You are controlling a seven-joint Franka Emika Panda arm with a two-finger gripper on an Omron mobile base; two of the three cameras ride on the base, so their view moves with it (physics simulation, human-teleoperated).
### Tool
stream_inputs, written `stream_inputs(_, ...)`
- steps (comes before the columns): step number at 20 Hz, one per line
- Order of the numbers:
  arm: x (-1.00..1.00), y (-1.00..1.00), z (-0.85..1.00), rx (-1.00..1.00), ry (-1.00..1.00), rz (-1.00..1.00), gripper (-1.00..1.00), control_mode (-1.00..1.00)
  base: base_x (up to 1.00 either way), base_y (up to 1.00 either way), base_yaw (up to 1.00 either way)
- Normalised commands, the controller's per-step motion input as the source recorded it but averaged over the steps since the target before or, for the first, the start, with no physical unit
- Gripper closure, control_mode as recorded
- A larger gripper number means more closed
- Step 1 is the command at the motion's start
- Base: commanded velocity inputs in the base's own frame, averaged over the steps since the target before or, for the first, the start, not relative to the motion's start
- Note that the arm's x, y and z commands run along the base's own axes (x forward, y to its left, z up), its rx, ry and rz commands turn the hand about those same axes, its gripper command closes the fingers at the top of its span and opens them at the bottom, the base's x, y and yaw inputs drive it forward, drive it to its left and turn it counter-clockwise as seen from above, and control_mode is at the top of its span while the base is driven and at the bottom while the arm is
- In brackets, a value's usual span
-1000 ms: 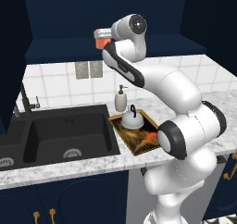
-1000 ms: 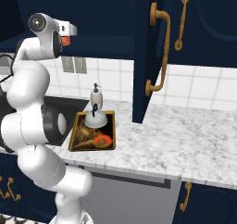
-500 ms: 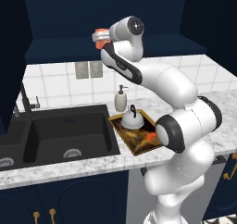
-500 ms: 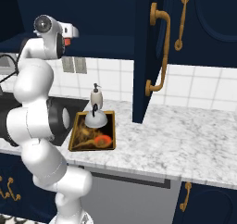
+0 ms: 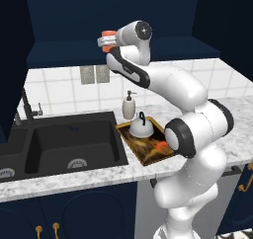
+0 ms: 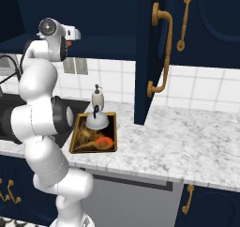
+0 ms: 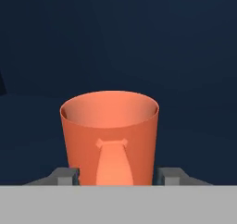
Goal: Pick the kettle from the counter and place it on the tray. Then pick the mug from the cabinet and place it on the tray. Then close the cabinet doors.
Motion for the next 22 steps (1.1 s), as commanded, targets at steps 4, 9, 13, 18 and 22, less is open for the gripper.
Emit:
stream_inputs(4, 0.00, 0.06, -0.09, 0.00, 0.00, 0.01, 1.00, -1.00, 0.00, 0.00, 0.00)
stream_inputs(9, 0.00, 0.03, -0.14, -0.05, 0.05, 0.00, 1.00, -1.00, 0.00, 0.00, 0.00)
stream_inputs(13, -0.06, 0.00, -0.11, 0.00, 0.00, 0.00, 1.00, -1.00, 0.00, 0.00, 0.00)
stream_inputs(18, -0.50, -0.07, -0.10, 0.00, -0.03, 0.00, 1.00, -1.00, 0.00, 0.00, 0.00)
stream_inputs(22, -0.91, -0.31, -0.01, 0.02, -0.07, 0.00, 1.00, -1.00, 0.00, 0.00, 0.00)
